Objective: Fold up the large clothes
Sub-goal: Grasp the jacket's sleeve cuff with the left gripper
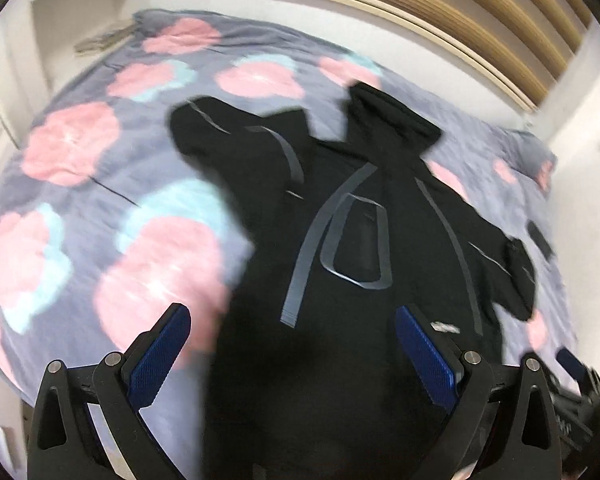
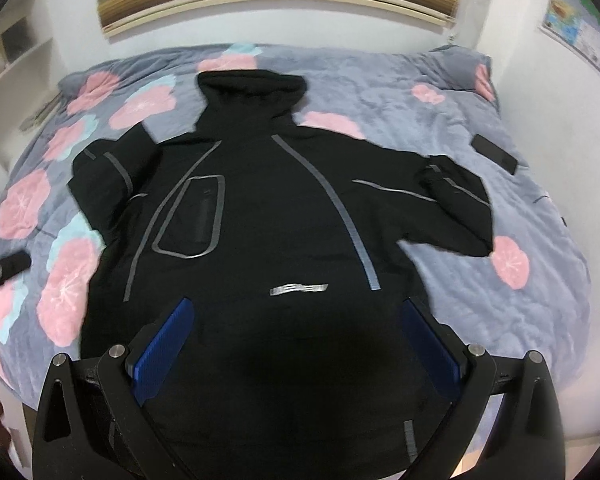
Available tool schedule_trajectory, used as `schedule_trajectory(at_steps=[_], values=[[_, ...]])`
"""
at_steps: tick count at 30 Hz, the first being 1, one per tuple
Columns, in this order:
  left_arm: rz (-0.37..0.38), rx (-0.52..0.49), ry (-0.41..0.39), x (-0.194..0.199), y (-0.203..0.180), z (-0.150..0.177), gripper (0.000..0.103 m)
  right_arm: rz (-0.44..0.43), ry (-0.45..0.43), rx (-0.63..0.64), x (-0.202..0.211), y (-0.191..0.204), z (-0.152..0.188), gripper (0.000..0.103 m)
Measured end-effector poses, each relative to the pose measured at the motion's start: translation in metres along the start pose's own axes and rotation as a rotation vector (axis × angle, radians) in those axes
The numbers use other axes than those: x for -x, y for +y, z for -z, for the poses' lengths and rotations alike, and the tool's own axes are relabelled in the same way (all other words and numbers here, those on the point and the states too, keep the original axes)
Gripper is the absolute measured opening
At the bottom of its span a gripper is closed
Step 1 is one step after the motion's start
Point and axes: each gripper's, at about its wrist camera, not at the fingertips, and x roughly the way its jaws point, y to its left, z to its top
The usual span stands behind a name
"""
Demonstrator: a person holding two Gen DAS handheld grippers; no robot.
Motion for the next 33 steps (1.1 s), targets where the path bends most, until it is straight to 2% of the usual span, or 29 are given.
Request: schedule_trajectory(at_steps=[2, 7, 11, 15, 19, 25, 28, 33], values=[[-0.034, 0.025, -0.032, -0.003, 0.029, -0.017, 0.102, 0.005, 0.007, 0.013, -0.004, 0.023, 0.001, 0.103], [-0.022, 0.088, -0.043, -0.026, 0.096, -0.066, 0.102, -0.024, 0.012, 0.03, -0.014, 0.085, -0.007, 0.103], [-0.06, 0.122, -0.084, -0.047, 0.137, -0.107, 0.102, -0.021, 0.013, 0.06, -0.025, 0.123, -0.018, 0.103], [-0.018, 0.138, -0.097, -0.075, 0.166, -0.149, 0.102, -0.01, 0.025, 0.087, -0.039, 0.149, -0.032, 0.103], [0.052, 0.185, -0.084, -0.125, 0.194, -0.194, 0.102, -0.002, 0.037, 0.112, -0.057, 0.174, -0.052, 0.103], [0.132, 0.283, -0.017, -0.228, 0.235, -0.247, 0.102, -0.024, 0.069, 0.152, -0.095, 0.203, -0.079, 0.103], [0.153, 0.311, 0.02, -0.266, 0.242, -0.257, 0.102, -0.025, 0.097, 0.183, -0.117, 0.214, -0.088, 0.103], [0.135, 0.298, 0.086, -0.32, 0.242, -0.267, 0.099, -0.047, 0.168, 0.2, -0.148, 0.221, -0.09, 0.103]])
